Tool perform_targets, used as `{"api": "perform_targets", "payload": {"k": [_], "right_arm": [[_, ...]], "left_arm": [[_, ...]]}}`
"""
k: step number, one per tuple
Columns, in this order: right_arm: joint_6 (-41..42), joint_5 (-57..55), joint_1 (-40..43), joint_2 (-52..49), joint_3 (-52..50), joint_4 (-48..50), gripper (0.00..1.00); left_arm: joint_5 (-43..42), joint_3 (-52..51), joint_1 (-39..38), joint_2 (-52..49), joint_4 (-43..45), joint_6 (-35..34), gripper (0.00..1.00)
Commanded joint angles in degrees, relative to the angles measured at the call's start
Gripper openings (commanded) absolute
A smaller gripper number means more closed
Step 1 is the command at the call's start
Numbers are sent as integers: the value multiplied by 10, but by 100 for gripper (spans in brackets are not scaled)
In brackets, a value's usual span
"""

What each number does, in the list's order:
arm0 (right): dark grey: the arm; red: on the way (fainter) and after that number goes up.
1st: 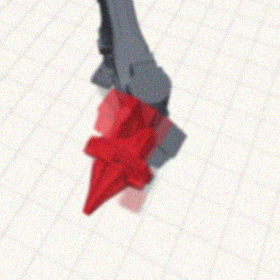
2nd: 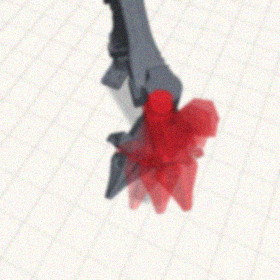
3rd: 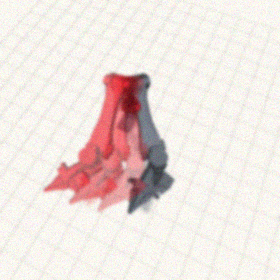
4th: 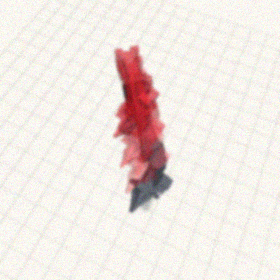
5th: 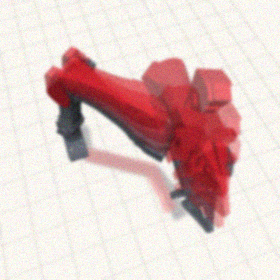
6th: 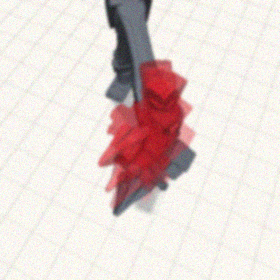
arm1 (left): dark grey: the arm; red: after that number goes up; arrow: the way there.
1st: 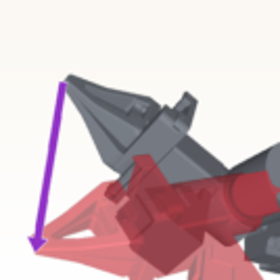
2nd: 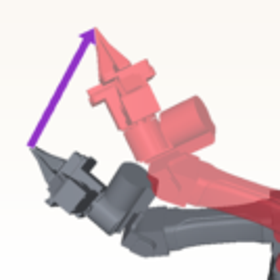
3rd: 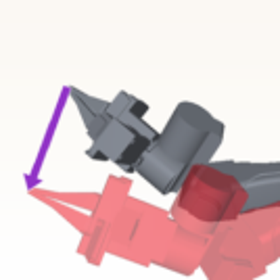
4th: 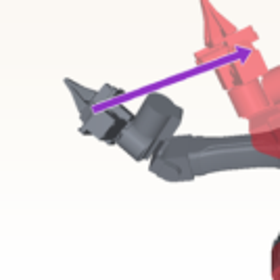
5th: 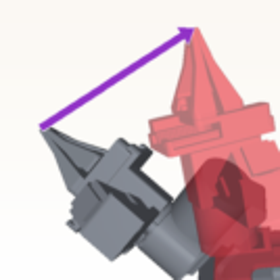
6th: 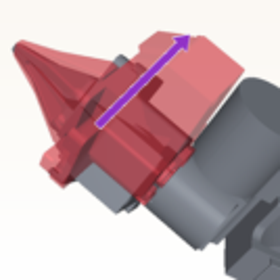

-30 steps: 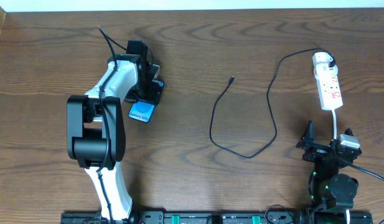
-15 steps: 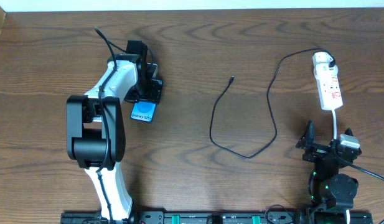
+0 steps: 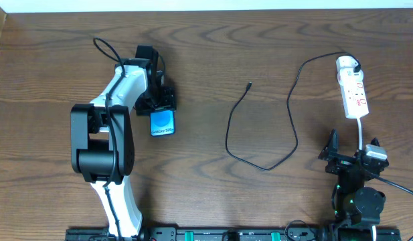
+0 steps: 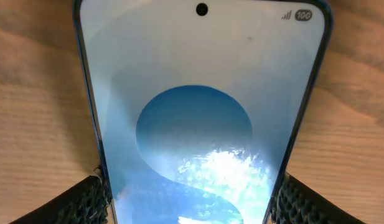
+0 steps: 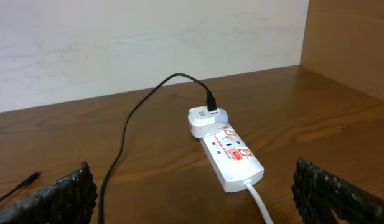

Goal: Plug charger to phone and switch on socket
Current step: 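Lift the phone upright with the left gripper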

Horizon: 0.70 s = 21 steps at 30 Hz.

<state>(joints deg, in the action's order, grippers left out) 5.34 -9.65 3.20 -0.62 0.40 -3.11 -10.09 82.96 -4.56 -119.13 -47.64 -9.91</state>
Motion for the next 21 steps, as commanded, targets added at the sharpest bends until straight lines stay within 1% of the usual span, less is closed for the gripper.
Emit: {"api": "perform_targets", "payload": {"k": [1, 5, 10, 19, 21], "right_arm": [[-9, 1, -3, 3, -1, -2, 99], [-9, 1, -3, 3, -1, -2, 99], [-9, 1, -3, 3, -1, -2, 99], [-9, 1, -3, 3, -1, -2, 99], [-9, 1, -3, 3, -1, -2, 99]], "left_arm": [[-57, -2, 2, 21, -5, -70, 71], [-101, -2, 2, 21, -5, -85, 71], [-166, -2, 2, 21, -5, -85, 70], [-158, -2, 2, 20, -11, -84, 70], [-135, -2, 2, 20, -10, -84, 70]]}}
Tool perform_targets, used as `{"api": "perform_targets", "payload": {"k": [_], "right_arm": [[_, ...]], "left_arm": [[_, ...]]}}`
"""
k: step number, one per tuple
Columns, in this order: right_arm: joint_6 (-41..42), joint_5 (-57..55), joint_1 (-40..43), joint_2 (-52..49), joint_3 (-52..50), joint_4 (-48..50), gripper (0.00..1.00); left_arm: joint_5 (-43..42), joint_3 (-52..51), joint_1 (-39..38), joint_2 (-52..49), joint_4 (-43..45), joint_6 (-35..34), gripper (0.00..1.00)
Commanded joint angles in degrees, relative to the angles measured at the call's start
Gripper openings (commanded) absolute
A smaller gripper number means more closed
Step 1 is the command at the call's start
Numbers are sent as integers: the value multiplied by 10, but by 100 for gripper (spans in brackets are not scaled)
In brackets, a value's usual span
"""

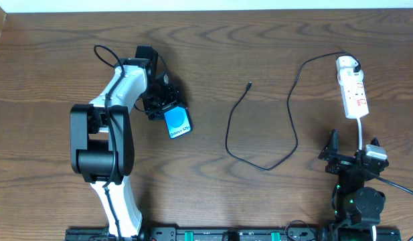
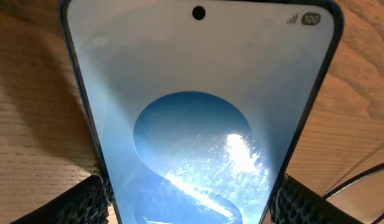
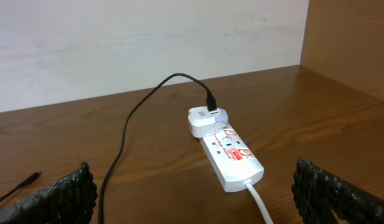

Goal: Plug charger to phone and switch on socket
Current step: 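Lift the phone upright with the left gripper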

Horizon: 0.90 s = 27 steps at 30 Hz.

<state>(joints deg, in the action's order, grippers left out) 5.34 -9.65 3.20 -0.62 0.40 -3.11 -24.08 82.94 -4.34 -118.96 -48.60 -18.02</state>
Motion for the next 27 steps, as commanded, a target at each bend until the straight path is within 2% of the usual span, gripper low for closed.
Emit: {"api": "perform_targets", "payload": {"k": [1, 9, 17, 27], "right_arm": [[-9, 1, -3, 3, -1, -2, 99], [-9, 1, -3, 3, -1, -2, 99], [-9, 1, -3, 3, -1, -2, 99], [-9, 1, -3, 3, -1, -2, 99]], "left_arm": [[26, -3, 0, 18, 0, -3, 70], [133, -35, -6, 16, 11, -3, 70], [151, -75, -11, 9, 51, -3, 70], [212, -112, -15, -12, 76, -3, 72]]}}
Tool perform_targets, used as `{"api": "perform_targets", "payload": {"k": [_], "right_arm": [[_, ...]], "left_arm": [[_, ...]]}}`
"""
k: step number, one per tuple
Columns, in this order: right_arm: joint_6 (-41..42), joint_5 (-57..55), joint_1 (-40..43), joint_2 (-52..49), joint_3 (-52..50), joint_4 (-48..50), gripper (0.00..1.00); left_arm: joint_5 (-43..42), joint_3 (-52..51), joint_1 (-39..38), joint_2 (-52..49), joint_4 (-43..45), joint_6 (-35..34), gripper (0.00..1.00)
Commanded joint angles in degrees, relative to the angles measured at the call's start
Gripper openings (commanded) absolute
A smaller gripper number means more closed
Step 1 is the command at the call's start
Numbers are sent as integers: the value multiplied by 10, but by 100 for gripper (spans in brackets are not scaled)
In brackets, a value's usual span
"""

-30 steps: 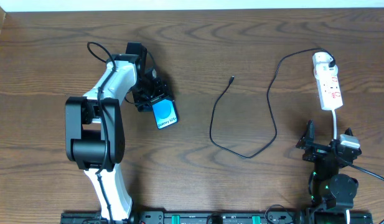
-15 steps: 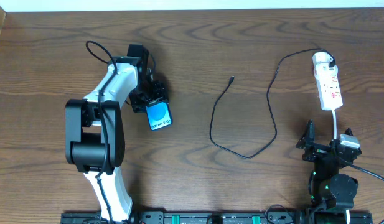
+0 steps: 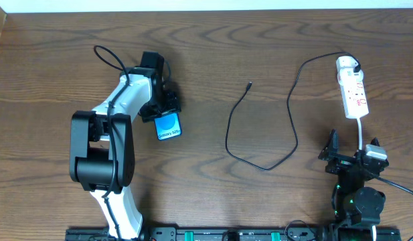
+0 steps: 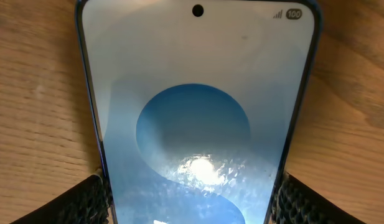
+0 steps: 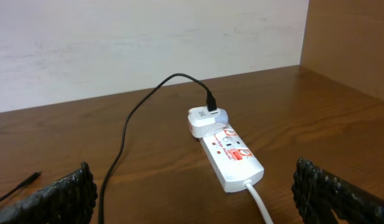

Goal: Plug charger to phone and switch on socket
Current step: 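Lift the phone upright with the left gripper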

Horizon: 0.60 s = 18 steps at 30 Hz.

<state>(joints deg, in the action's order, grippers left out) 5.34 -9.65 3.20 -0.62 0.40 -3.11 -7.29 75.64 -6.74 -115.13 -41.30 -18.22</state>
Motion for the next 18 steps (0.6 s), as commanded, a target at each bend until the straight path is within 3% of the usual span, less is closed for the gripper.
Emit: {"api": "perform_targets", "payload": {"k": [1, 8, 14, 18], "right_arm": [[-9, 1, -3, 3, -1, -2, 99], [-9, 1, -3, 3, -1, -2, 99], [-9, 1, -3, 3, -1, -2, 99], [-9, 1, -3, 3, -1, -2, 99]], "left_arm": [[44, -40, 9, -52, 3, -1, 72], [54, -41, 9, -68, 3, 2, 72], [54, -41, 9, -74, 3, 8, 93], [54, -41, 9, -74, 3, 20, 96]]}}
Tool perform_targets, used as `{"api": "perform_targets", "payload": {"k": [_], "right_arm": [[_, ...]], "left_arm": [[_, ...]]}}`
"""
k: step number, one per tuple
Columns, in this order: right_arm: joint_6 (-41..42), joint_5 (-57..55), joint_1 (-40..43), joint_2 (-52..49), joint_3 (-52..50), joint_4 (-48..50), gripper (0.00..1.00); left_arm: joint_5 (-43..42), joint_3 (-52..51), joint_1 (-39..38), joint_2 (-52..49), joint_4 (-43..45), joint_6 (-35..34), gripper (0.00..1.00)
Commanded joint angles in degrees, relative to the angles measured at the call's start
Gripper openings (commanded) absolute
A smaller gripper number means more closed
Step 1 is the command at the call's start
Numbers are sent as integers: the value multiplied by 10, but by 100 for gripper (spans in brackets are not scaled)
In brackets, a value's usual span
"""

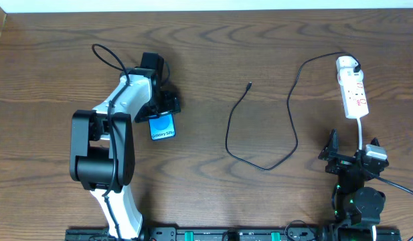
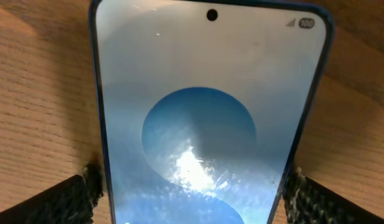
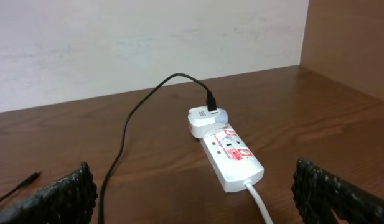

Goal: Plug charger to phone and switch on socket
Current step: 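Lift the phone upright with the left gripper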

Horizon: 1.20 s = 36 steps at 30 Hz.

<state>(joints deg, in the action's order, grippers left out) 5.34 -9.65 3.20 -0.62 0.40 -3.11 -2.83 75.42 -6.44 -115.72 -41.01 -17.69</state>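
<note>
A blue phone with its screen lit lies face up at the left of the table. It fills the left wrist view as the phone. My left gripper is shut on its near end, with a black pad against each long edge. The black charger cable loops across the middle, and its free plug lies well right of the phone. Its other end enters the white adapter on the white socket strip. My right gripper stands open at the near right, short of the socket strip.
The strip's white mains lead runs back between my right fingers. A pale wall closes the far side and a wooden panel stands to the right of the strip.
The phone in my left gripper has shifted a little to the left and turned to point more straight toward the table's near edge. The cable, strip and right arm are unchanged.
My left gripper first held the phone pointing straight toward the near edge. Then the phone was swung with its free end to the right, toward the cable. After that it was nearly straight again, and now it is back close to where it began.
</note>
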Motion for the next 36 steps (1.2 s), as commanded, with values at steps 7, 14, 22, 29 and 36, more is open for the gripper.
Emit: {"api": "perform_targets", "payload": {"k": [7, 14, 22, 29, 36], "right_arm": [[-9, 1, -3, 3, -1, -2, 99], [-9, 1, -3, 3, -1, -2, 99], [-9, 1, -3, 3, -1, -2, 99], [-9, 1, -3, 3, -1, -2, 99], [-9, 1, -3, 3, -1, -2, 99]], "left_arm": [[10, -40, 5, -68, 0, 26, 95], [7, -40, 5, -68, 3, 60, 89], [7, -40, 5, -68, 6, 63, 88], [7, -40, 5, -68, 6, 63, 69], [7, -37, 5, -67, 4, 63, 63]]}}
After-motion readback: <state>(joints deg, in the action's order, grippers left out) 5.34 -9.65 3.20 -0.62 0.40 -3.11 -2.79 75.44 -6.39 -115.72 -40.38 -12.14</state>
